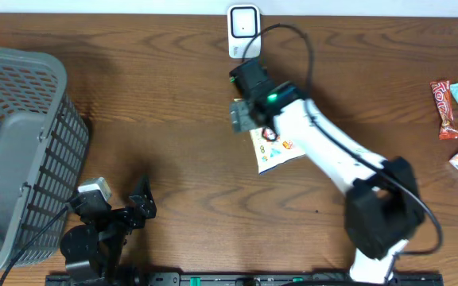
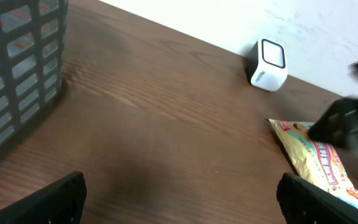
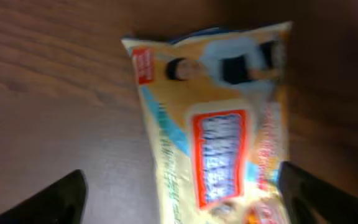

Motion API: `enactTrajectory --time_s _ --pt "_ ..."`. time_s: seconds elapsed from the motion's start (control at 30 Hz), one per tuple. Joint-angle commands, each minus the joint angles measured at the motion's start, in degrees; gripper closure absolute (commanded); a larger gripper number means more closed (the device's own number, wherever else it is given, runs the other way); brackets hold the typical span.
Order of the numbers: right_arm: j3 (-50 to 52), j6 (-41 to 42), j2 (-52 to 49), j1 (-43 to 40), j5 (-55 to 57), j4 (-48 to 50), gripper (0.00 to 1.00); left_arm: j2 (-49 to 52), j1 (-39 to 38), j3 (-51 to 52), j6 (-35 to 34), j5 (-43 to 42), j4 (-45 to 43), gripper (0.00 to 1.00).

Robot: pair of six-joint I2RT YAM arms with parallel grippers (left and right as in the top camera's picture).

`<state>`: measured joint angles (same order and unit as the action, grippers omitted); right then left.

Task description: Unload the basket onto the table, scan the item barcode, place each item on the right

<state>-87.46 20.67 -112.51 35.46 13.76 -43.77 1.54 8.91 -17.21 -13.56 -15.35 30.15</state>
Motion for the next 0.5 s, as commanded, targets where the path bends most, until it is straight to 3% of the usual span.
enactTrajectory --time_s 0.0,0.1,0.23,0.3,0.33,0.37,0.43,0.47 --pt "1.0 -0.3 -5.0 2.7 12.8 1.0 0.01 -0.2 0.1 0.1 -0.3 -0.7 -0.1 0.02" --pt "1.0 0.0 -9.0 3.5 18.5 0.5 0.01 -0.2 0.1 0.1 -0.3 -0.7 -0.2 0.02" --pt "1.0 3.5 -13.4 3.1 18.1 -3.5 0.01 -0.2 0.1 0.1 -0.3 -0.7 -0.2 0.02" --pt "1.0 2.3 -15.6 3.0 13.5 -6.3 0.23 -0.2 0.1 0.1 -0.3 -0.7 -0.2 0.02" --pt "1.0 0.3 -16.3 3.0 8.8 -7.9 0.41 -0.2 0.1 0.1 -0.3 -0.7 -0.2 0.02" --pt "1.0 -1.5 -16.8 2.9 3.1 -9.2 0.70 -0.2 0.1 0.1 -0.3 -0.7 -0.2 0.02" --pt "0.7 -3.8 -16.5 2.5 -0.4 -9.4 0.82 -0.2 0.1 0.1 -0.3 -0.7 -0.2 0.02" --pt "-0.4 -5.5 -16.0 2.1 -1.9 -10.6 0.98 -0.2 0.1 0.1 -0.3 -0.7 -0.2 0.02"
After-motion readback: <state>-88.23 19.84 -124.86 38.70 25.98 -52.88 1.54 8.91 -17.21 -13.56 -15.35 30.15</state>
